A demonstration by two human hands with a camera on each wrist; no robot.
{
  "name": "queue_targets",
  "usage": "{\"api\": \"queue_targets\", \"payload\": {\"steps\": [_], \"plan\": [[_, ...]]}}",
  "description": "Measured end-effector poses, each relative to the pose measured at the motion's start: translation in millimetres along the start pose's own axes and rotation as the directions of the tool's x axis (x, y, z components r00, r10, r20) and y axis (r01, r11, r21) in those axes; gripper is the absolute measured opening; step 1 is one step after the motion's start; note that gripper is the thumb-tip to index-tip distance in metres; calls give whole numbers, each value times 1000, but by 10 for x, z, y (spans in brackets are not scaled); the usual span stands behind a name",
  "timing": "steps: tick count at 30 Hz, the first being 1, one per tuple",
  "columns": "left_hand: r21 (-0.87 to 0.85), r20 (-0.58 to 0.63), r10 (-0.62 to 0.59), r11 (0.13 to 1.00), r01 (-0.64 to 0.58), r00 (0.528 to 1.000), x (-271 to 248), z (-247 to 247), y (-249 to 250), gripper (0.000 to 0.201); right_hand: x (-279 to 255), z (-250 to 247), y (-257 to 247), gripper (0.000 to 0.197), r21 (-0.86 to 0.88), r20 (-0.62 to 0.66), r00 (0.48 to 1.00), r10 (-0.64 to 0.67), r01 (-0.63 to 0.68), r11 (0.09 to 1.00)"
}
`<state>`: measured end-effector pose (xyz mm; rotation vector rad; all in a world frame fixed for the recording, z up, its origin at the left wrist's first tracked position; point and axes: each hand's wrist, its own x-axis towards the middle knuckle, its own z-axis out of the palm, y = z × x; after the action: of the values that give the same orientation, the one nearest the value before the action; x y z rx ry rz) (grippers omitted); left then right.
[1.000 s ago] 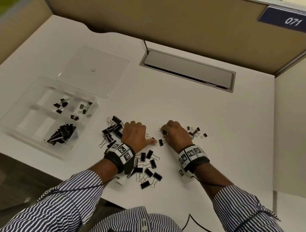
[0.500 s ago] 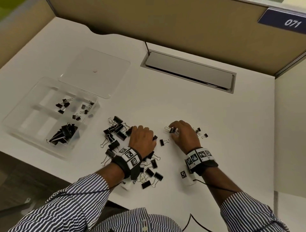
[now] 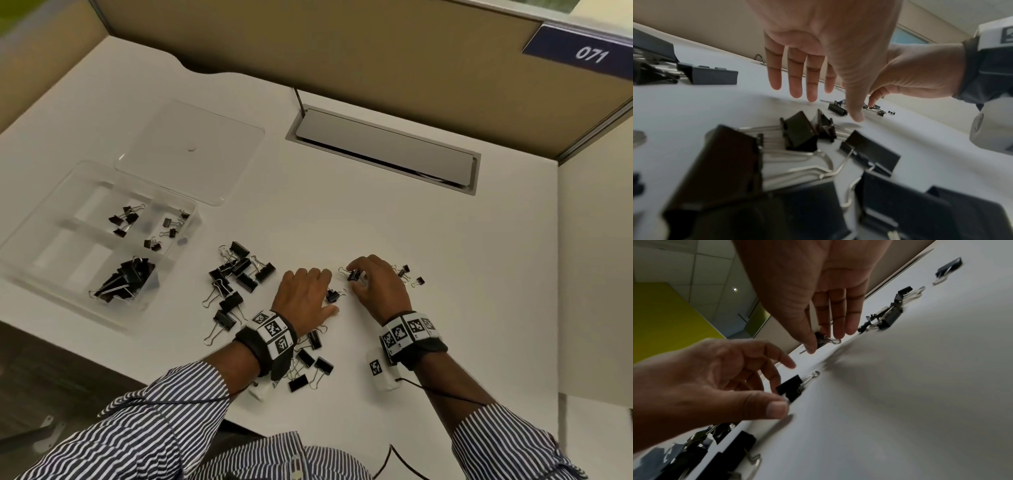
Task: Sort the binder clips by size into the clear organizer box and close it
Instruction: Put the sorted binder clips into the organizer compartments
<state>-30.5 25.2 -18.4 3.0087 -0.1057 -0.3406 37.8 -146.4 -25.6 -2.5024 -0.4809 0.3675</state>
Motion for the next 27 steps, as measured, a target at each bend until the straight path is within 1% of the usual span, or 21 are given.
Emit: {"api": "queue_targets", "payload": {"steps": [2,3,4,7,9,16,20,23,27], "plan": [[-4,34,20,1000,-20,999,10,7,-13,68,2,-1,0,27,-1,5,1000,-3,3,1000],[-2,49,35,999,-35,998,24,7,-18,71,2,-4,-1,27,-3,6,1000,-5,5,1000],[-3,58,50,999,-50,997,38,-3,-19,68,2,-6,-1,27,-4,8,1000,-7,7,1000],[3,69,72,997,-72,995,84,-41,4,47,-4,-1,-9,27,1,2,1000,-14,14,1000],[9,74,69,997,-70,995,112,-60,35,38,-17,2,-30,26,-2,0,1000,-16,16,1000],[-48,69,43,998,-39,997,143,-50,38,33,-68,-12,-73,24,-1,1,1000,-27,27,1000],[-102,17,5,995,-4,1000,97,-82,-42,28,-75,-51,-120,24,-13,-9,999,-47,47,999],[-187,-27,-68,980,62,997,61,-172,-170,32,-66,-54,-194,25,-24,-21,998,-63,63,998],[-272,-114,-116,959,81,987,-74,-295,-448,35,-33,-1,-396,22,26,-26,994,-105,106,994]]}}
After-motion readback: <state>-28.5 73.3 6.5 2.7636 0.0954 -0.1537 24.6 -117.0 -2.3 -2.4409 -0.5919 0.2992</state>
